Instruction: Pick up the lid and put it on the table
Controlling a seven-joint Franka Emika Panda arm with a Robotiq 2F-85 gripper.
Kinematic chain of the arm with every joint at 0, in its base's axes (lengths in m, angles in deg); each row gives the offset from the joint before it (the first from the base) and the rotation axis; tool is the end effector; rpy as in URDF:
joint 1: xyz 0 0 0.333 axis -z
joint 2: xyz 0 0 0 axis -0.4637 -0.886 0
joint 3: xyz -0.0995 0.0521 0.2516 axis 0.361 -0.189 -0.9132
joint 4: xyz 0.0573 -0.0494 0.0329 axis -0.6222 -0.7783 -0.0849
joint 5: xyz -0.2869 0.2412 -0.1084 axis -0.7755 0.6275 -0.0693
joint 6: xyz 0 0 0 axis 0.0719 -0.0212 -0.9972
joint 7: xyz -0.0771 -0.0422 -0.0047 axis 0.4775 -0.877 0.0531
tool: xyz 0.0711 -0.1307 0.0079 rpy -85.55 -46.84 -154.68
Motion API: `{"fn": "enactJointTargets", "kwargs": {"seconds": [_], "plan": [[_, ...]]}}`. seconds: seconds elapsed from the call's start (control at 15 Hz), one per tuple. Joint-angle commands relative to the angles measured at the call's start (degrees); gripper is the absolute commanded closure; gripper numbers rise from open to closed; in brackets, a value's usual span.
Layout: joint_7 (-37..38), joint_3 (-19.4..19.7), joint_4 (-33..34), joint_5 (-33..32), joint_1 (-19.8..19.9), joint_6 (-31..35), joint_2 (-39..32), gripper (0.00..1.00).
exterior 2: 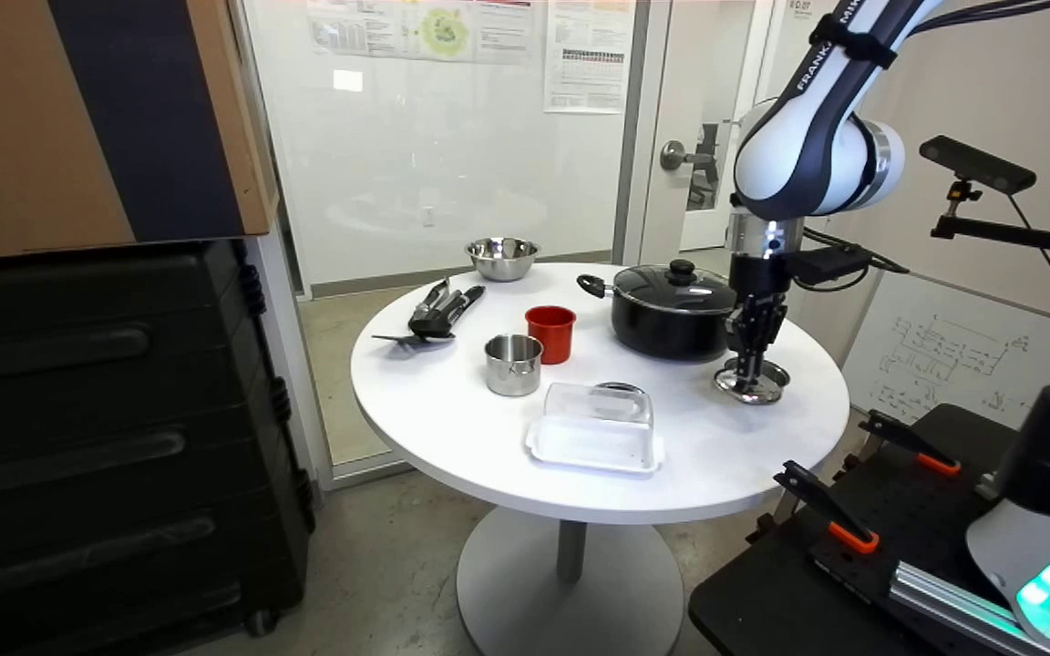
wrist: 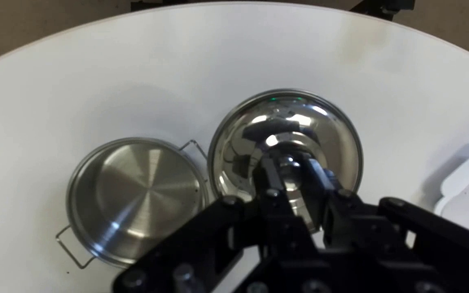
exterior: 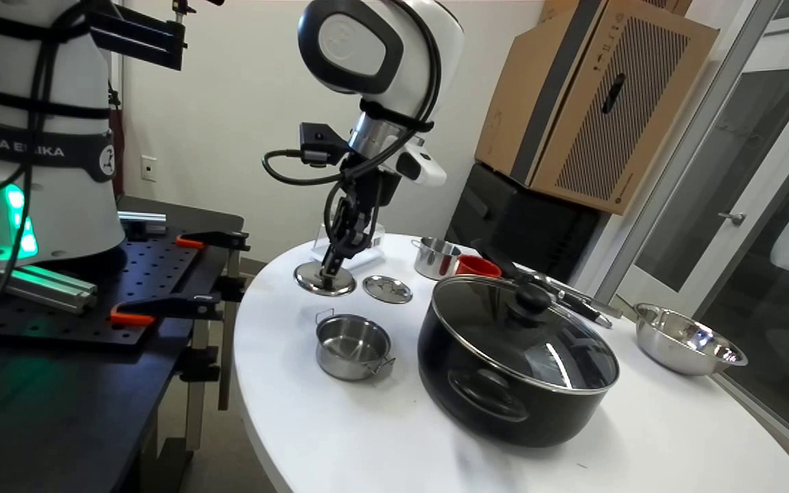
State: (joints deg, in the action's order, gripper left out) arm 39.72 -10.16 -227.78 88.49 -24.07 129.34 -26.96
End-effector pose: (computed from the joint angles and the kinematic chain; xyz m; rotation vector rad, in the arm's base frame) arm 0.3660 -0.0354 0.1125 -3.1014 -0.0876 0.2264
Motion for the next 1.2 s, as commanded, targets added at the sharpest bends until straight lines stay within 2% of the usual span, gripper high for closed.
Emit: {"fn": "enactJointTargets", "kwargs": {"seconds": [0.0, 0.33, 0.67, 0.73, 0.8, 1.13], "plan": [[2.8, -1.0, 0.9, -4.0, -2.1, 4.2, -4.8, 0.95], [7.2, -0.3, 3.4, -8.2, -4.0, 5.1, -11.8, 0.95], [9.7, 0.0, 5.8, -7.3, -4.6, 7.7, -15.9, 0.95], [9.7, -0.1, 6.0, -7.0, -4.5, 7.6, -16.0, 0.67], [9.4, -0.3, 5.9, -6.9, -4.4, 7.2, -15.6, 0.54], [5.6, -2.0, 2.6, -4.5, -2.0, 2.7, -9.5, 0.2]]}}
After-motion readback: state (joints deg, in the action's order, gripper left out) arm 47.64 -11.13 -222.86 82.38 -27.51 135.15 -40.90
